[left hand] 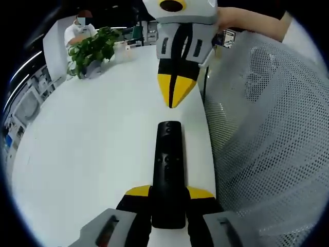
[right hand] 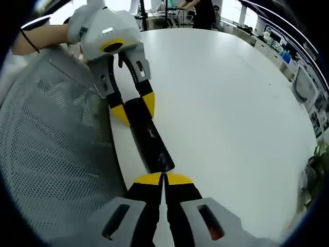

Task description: Press the specified remote control buttons in sequence, fully releasing each button before pressing the next.

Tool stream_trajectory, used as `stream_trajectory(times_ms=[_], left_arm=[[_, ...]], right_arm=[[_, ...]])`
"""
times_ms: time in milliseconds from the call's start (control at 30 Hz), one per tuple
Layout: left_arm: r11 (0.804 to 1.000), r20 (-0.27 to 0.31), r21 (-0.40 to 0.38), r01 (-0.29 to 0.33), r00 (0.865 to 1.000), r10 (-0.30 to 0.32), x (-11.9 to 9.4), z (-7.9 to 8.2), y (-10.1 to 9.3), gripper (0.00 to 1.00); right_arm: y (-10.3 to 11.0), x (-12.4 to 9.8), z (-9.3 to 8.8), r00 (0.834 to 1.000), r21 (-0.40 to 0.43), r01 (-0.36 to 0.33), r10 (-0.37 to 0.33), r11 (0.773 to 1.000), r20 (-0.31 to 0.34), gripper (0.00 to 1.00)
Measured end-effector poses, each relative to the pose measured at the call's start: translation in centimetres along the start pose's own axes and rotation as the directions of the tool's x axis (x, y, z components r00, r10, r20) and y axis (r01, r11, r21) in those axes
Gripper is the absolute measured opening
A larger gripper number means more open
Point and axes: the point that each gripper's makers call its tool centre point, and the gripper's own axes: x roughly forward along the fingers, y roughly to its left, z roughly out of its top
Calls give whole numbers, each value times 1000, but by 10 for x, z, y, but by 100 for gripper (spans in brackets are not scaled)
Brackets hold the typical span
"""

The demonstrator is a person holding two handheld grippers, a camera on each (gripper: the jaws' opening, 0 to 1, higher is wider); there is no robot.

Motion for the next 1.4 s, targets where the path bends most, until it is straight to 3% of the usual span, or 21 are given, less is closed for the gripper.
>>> stream_trajectory(times_ms=[567,667,767,867,1000,1067,1133,1233,1267,1400], left_arm=[[1000,-2,4,0,1000,0,1,1,1,25],[1000,-3,2,0,1000,0,1,1,1,25],[1000,-3,-1,1,1000,-1,1,1,1,25],[1000,-5,-5,0,1000,0,1,0,1,25],[1000,-5,-10,0,1000,0,1,0,1,25],[1000,-4,-15,1,1000,-1,1,0,1,25],[1000,0,-23,3,1000,-3,0,0,1,25],[1000,5,-28,6,1000,-6,0,0,1,25],[1000,5,-27,6,1000,-6,0,0,1,25],[1000,3,-24,5,1000,-5,0,0,1,25]], right_arm=[[1,20,-2,997,-69,-43,38,997,-73,0],[1,20,-3,995,-145,-41,27,989,-96,0],[4,21,-2,991,-325,-40,-3,945,-131,0],[6,21,-2,984,-471,-60,-26,880,-174,0],[6,22,-2,974,-538,-100,-27,837,-224,0],[6,23,-1,968,-591,-124,-34,797,-248,0],[7,23,-1,963,-614,-138,-39,777,-266,0],[6,23,-1,962,-602,-142,-34,786,-271,0],[7,23,-2,963,-551,-135,-22,823,-269,0],[5,22,-1,973,-449,-115,10,886,-230,0]])
